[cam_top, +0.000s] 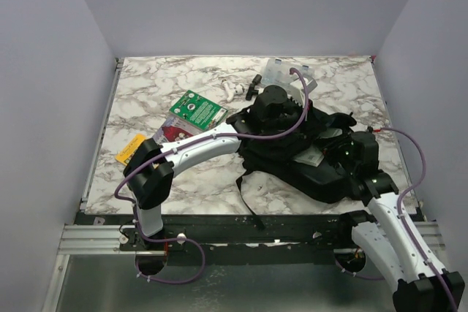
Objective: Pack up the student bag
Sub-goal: Place the book in the student bag.
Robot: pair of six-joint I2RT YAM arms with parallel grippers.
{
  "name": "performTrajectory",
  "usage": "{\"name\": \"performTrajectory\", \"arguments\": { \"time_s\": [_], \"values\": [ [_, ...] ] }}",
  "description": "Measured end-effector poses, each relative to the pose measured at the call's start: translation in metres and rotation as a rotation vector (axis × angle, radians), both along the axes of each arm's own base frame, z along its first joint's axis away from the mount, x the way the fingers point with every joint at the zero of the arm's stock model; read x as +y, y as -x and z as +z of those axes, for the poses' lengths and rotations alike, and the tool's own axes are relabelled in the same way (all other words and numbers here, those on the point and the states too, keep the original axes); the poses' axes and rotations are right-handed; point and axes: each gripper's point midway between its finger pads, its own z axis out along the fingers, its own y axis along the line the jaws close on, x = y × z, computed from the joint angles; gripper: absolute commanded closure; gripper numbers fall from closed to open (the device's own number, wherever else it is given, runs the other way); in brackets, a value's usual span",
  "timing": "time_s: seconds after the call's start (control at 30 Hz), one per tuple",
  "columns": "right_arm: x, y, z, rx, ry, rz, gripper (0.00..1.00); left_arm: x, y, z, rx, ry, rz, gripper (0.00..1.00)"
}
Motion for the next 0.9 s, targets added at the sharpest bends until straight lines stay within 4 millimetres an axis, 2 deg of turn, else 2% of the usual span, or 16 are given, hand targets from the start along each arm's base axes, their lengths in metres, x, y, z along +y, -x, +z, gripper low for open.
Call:
{"name": "performTrajectory", "arguments": {
  "time_s": [0.23,0.4,0.43,0.47,0.53,0.57,0.67,0.9],
  "values": [
    [-0.005,-0.021,-0.031,-0.012,-0.233,0.037,0.99,0.001,0.009,0.001,0.005,0.007,-0.073,1.00],
    [0.006,-0.027,-0.033,-0.025,-0.288,0.116,0.99,0.006,0.005,0.003,0.006,0.015,-0.095,1.00],
    [0.009,-0.029,-0.033,-0.027,-0.300,0.135,0.94,0.007,0.004,0.004,0.005,0.016,-0.096,1.00],
    [0.012,-0.031,-0.033,-0.031,-0.310,0.154,0.82,0.008,0.003,0.004,0.005,0.016,-0.095,1.00],
    [0.016,-0.032,-0.038,-0.020,-0.316,0.191,0.52,0.010,-0.002,0.004,0.005,0.016,-0.088,1.00],
    [0.018,-0.032,-0.042,-0.004,-0.313,0.209,0.42,0.011,-0.003,0.004,0.006,0.016,-0.084,1.00],
    [0.022,-0.032,-0.047,0.034,-0.289,0.264,0.32,0.013,-0.009,0.002,0.017,0.016,-0.073,1.00],
    [0.023,-0.009,-0.055,0.102,-0.196,0.350,0.35,0.009,-0.007,-0.009,0.071,0.010,-0.082,1.00]
  ]
}}
